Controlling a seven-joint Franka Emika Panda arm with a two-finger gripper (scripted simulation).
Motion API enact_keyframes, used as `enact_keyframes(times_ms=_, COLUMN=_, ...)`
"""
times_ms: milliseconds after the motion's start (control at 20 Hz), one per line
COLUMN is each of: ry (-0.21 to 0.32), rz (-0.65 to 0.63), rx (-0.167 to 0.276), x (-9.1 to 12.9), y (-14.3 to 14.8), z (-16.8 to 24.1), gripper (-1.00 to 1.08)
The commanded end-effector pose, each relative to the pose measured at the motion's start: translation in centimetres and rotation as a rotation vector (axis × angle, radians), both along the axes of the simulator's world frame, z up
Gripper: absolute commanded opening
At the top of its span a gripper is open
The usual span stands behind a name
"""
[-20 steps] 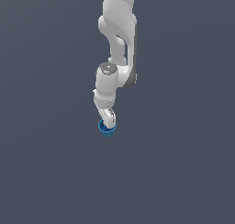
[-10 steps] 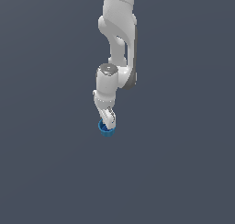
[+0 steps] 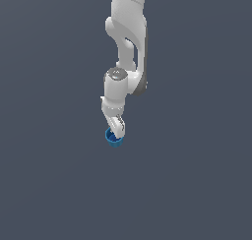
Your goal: Pick up the object and move it to a goal position.
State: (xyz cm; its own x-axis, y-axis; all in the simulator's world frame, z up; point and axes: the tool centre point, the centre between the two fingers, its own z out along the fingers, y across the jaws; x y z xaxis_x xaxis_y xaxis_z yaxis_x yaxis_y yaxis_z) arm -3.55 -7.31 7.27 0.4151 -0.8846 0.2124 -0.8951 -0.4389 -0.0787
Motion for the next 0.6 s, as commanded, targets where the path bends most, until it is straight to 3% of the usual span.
enact_keyframes(times_ms=0, ry=-0.002, rz=0.001, rx=0.000, x=0.1, y=0.6, z=0.3, gripper=-1.00)
enact_keyframes(times_ms=550, ry=-0.002, rz=-0.001, rx=0.000, x=0.1, y=7.3, z=3.0, gripper=-1.00)
